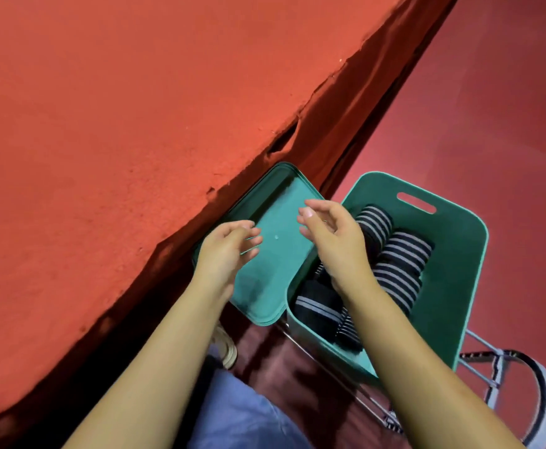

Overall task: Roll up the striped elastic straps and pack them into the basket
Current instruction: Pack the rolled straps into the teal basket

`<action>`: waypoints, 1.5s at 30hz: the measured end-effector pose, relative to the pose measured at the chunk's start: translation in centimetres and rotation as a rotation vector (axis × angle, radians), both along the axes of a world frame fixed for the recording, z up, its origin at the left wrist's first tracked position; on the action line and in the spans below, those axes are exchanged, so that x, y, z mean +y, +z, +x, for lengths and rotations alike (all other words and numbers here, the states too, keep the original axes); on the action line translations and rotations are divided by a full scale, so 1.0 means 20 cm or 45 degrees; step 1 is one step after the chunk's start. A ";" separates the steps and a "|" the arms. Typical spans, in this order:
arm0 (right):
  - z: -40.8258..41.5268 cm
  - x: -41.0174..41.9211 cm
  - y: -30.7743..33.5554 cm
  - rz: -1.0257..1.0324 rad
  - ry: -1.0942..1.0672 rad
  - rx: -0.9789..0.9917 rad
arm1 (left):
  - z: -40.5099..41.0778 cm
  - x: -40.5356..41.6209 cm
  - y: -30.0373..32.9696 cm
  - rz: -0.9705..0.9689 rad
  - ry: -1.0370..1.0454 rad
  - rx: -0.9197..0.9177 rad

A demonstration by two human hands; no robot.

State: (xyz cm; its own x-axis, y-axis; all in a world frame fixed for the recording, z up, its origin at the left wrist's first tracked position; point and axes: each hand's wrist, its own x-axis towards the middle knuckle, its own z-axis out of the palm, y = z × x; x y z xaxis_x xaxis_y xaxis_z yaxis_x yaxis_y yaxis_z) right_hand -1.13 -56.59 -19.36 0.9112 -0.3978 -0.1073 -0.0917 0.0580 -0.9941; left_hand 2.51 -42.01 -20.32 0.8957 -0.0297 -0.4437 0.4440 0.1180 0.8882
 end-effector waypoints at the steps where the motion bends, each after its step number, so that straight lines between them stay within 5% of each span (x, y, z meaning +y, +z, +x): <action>1: 0.02 0.05 0.00 0.058 0.061 0.020 | 0.00 0.05 -0.04 0.034 0.056 0.026; 6: 0.07 0.22 -0.03 0.194 0.298 0.195 | 0.00 0.21 -0.23 0.145 0.404 0.272; 16: 0.05 0.23 -0.05 0.345 0.262 0.346 | 0.00 0.21 -0.30 0.084 0.369 0.493; 20: 0.06 0.23 -0.04 0.352 0.212 0.353 | -0.05 0.20 -0.31 0.221 0.358 0.351; 26: 0.08 0.21 -0.03 0.311 0.174 0.397 | -0.23 0.13 -0.21 0.184 0.056 -0.275; 35: 0.04 0.06 0.13 0.422 0.030 0.215 | -0.31 -0.03 0.07 0.611 -0.220 -0.846; 38: -0.05 -0.05 0.17 0.472 -0.146 0.105 | -0.32 -0.06 0.10 0.592 -0.563 -1.090; 41: -0.25 -0.18 0.17 0.452 -0.286 0.033 | -0.32 -0.04 0.08 0.724 -0.833 -1.070; 45: -0.54 -0.25 0.08 0.351 -0.454 -0.003 | -0.34 -0.03 0.01 0.596 -0.354 -0.700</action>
State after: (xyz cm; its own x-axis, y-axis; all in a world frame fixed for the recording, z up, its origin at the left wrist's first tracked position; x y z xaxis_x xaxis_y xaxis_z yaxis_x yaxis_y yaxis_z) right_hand -12.00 -61.54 -17.85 0.7227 -0.6440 -0.2510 -0.0154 0.3482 -0.9373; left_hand -4.26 -42.53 -20.14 0.9780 -0.2045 0.0408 -0.1169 -0.3755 0.9194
